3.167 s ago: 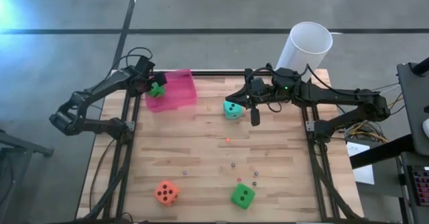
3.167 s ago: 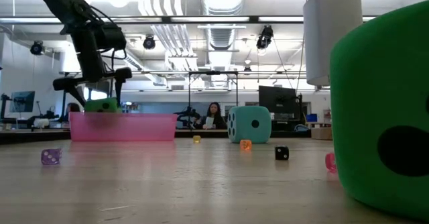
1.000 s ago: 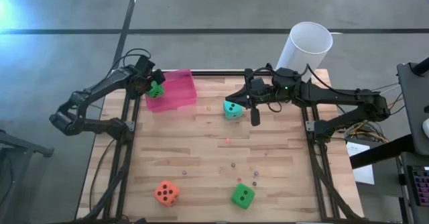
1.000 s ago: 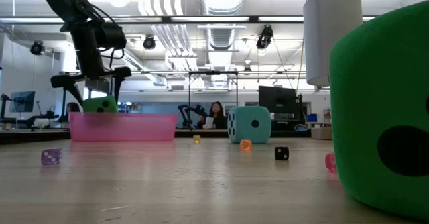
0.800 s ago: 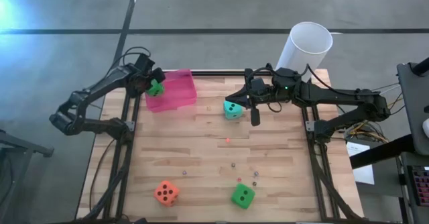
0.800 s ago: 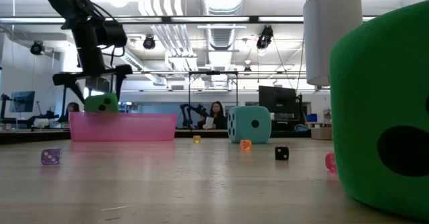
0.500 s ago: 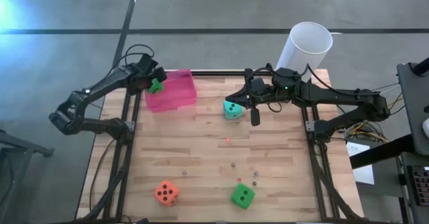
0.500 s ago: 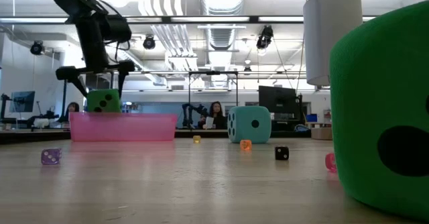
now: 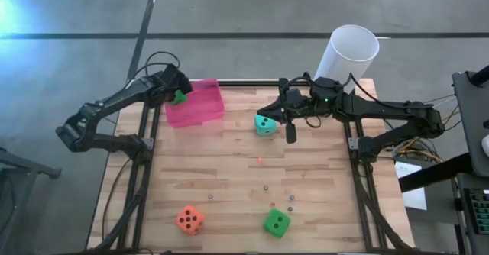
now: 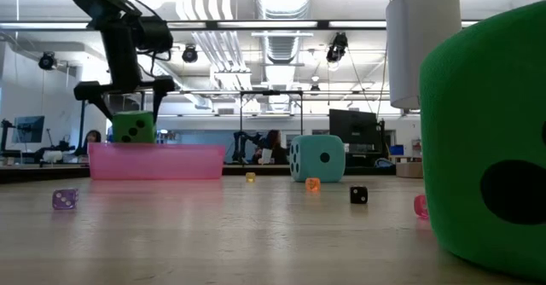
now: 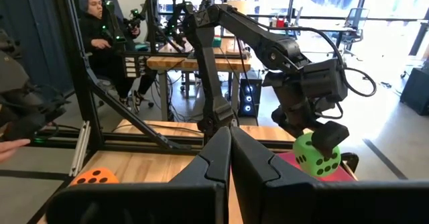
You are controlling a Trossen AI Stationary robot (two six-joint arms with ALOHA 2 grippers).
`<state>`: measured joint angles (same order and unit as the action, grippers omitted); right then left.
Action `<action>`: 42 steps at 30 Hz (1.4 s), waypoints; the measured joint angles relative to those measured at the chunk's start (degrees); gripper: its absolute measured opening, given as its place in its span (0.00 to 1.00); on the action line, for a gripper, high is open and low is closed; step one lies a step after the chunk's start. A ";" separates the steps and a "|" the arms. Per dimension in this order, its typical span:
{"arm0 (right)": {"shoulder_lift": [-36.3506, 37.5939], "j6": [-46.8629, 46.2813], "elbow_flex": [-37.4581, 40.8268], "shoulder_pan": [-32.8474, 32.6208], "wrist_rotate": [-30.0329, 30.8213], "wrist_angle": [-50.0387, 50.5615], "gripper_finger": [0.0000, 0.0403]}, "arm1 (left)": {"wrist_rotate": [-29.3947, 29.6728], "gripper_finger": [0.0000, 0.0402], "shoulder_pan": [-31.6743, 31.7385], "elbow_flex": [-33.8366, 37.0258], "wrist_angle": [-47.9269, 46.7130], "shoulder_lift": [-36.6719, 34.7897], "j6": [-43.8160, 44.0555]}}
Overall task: Pick & Place Dice
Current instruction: Put the top big green dice into the red bin
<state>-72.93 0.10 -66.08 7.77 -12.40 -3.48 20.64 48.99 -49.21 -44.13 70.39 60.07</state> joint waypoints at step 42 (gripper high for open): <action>0.00 0.00 0.00 0.02 0.00 0.01 0.02 | -2.27 0.96 -0.09 0.00 2.48 -0.15 -0.04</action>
<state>-72.93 0.10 -66.08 7.79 -12.40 -3.46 18.38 48.90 -49.21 -41.65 70.24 60.03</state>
